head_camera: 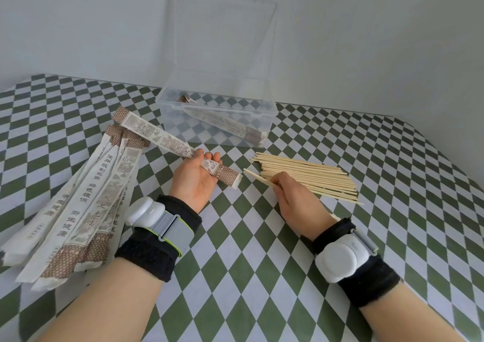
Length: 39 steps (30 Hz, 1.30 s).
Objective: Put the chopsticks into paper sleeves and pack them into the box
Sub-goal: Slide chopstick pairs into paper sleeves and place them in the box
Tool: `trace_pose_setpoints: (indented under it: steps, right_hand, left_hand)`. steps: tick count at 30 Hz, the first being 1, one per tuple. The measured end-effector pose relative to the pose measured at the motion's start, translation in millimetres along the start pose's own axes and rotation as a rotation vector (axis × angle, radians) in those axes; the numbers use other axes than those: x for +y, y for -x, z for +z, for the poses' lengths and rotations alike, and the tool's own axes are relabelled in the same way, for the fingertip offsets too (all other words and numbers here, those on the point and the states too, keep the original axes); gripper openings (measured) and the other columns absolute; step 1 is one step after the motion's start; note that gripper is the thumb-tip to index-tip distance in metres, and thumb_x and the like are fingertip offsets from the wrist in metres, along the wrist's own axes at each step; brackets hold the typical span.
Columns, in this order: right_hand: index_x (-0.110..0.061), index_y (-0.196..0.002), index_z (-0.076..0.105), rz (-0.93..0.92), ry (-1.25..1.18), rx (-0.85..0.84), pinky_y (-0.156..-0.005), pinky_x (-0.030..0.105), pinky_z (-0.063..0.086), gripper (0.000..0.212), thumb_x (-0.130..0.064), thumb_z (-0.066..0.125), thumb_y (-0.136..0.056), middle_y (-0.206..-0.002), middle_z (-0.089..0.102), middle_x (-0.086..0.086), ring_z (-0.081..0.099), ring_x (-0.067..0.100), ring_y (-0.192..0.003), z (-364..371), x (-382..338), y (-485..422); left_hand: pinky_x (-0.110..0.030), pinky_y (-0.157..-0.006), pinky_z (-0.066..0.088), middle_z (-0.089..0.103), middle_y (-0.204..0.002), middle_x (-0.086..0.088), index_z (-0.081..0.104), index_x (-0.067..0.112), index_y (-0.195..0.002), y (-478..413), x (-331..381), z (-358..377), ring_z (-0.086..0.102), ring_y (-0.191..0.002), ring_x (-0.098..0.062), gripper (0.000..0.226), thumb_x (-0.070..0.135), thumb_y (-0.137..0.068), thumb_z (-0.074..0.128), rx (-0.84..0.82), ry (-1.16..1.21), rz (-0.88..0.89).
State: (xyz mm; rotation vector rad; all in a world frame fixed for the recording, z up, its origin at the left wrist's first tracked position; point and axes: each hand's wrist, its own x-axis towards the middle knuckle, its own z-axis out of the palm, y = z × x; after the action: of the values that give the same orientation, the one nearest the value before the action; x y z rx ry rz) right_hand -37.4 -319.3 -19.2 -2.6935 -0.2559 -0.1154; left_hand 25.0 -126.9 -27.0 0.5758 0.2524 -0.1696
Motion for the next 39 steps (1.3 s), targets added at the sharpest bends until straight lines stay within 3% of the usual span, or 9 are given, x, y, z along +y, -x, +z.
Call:
trace_pose_setpoints:
  steps: [2, 5, 11, 15, 22, 26, 31, 37, 39]
  right_hand:
    - [-0.013, -0.118, 0.051, -0.101, 0.038, 0.083, -0.068, 0.031, 0.045, 0.028, -0.022, 0.034, -0.099, -0.096, 0.056, 0.004, 0.053, 0.021, -0.079, 10, 4, 3]
    - [-0.011, -0.123, 0.053, -0.174, 0.067, 0.138, -0.054, 0.035, 0.042, 0.038, -0.024, 0.03, -0.095, -0.088, 0.052, 0.006, 0.047, 0.02, -0.067, 14, 7, 3]
    - [-0.012, -0.113, 0.06, -0.229, 0.177, 0.144, -0.042, 0.015, 0.019, 0.031, -0.017, 0.039, -0.091, -0.078, 0.055, 0.004, 0.041, 0.016, -0.058, 14, 5, 5]
    - [-0.012, -0.115, 0.059, -0.206, 0.219, 0.138, -0.046, 0.026, 0.029, 0.031, -0.016, 0.038, -0.092, -0.085, 0.057, 0.006, 0.052, 0.024, -0.067, 16, 7, 5]
    - [-0.011, -0.122, 0.055, -0.207, 0.209, 0.106, -0.05, 0.027, 0.029, 0.029, -0.012, 0.041, -0.096, -0.092, 0.057, 0.008, 0.052, 0.027, -0.074, 16, 3, 4]
    - [-0.01, -0.124, 0.052, -0.237, 0.193, 0.091, -0.048, 0.025, 0.026, 0.031, -0.011, 0.042, -0.095, -0.089, 0.055, 0.009, 0.049, 0.025, -0.07, 17, 0, 3]
    - [-0.008, -0.131, 0.045, -0.258, 0.2, 0.083, -0.052, 0.032, 0.035, 0.037, -0.009, 0.043, -0.094, -0.092, 0.053, 0.011, 0.042, 0.019, -0.07, 21, -2, 0]
    - [-0.004, -0.131, 0.045, -0.22, 0.215, 0.159, -0.045, 0.031, 0.035, 0.047, -0.002, 0.056, -0.085, -0.087, 0.057, 0.012, 0.053, 0.028, -0.067, 22, 1, -1]
    - [-0.007, -0.135, 0.04, -0.223, 0.159, 0.199, -0.052, 0.034, 0.041, 0.047, -0.005, 0.052, -0.089, -0.099, 0.059, 0.012, 0.056, 0.029, -0.08, 20, 0, -1]
  left_hand:
    - [-0.036, -0.089, 0.047, 0.047, -0.079, -0.004, 0.043, 0.012, -0.104, -1, 0, -1, 0.056, -0.079, -0.017, 0.006, 0.012, -0.099, 0.04, 0.001, 0.009, 0.001]
    - [-0.037, -0.092, 0.046, 0.048, -0.08, -0.004, 0.046, 0.011, -0.093, -1, 0, -2, 0.056, -0.078, -0.017, 0.009, 0.013, -0.099, 0.04, 0.02, 0.01, 0.002]
    - [-0.036, -0.088, 0.048, 0.05, -0.082, -0.005, 0.047, 0.01, -0.088, -2, 1, -3, 0.057, -0.08, -0.018, 0.013, 0.013, -0.099, 0.041, 0.029, 0.021, 0.001]
    - [-0.036, -0.084, 0.048, 0.049, -0.083, -0.005, 0.047, 0.01, -0.087, -1, 2, -2, 0.057, -0.08, -0.017, 0.015, 0.013, -0.1, 0.04, 0.03, 0.043, -0.011]
    - [-0.041, -0.102, 0.041, 0.049, -0.082, -0.005, 0.046, 0.01, -0.088, 4, 1, 3, 0.057, -0.08, -0.017, 0.014, 0.013, -0.1, 0.04, 0.021, 0.043, -0.012]
    - [-0.037, -0.093, 0.044, 0.049, -0.082, -0.005, 0.047, 0.01, -0.087, 8, 0, 6, 0.056, -0.082, -0.018, 0.016, 0.012, -0.1, 0.039, -0.008, 0.02, -0.005]
    - [-0.037, -0.088, 0.048, 0.049, -0.089, -0.006, 0.047, 0.013, -0.089, 9, -2, 7, 0.058, -0.091, -0.021, 0.013, 0.01, -0.099, 0.039, -0.091, -0.047, -0.013]
    - [-0.03, -0.086, 0.05, 0.055, -0.1, -0.007, 0.049, 0.01, -0.111, 9, -13, 5, 0.057, -0.098, -0.017, 0.014, 0.01, -0.098, 0.044, -0.166, -0.393, 0.041]
    - [-0.029, -0.087, 0.053, 0.059, -0.103, -0.008, 0.053, 0.008, -0.111, 9, -16, 3, 0.059, -0.102, -0.018, 0.017, 0.009, -0.095, 0.05, -0.176, -0.501, 0.063]
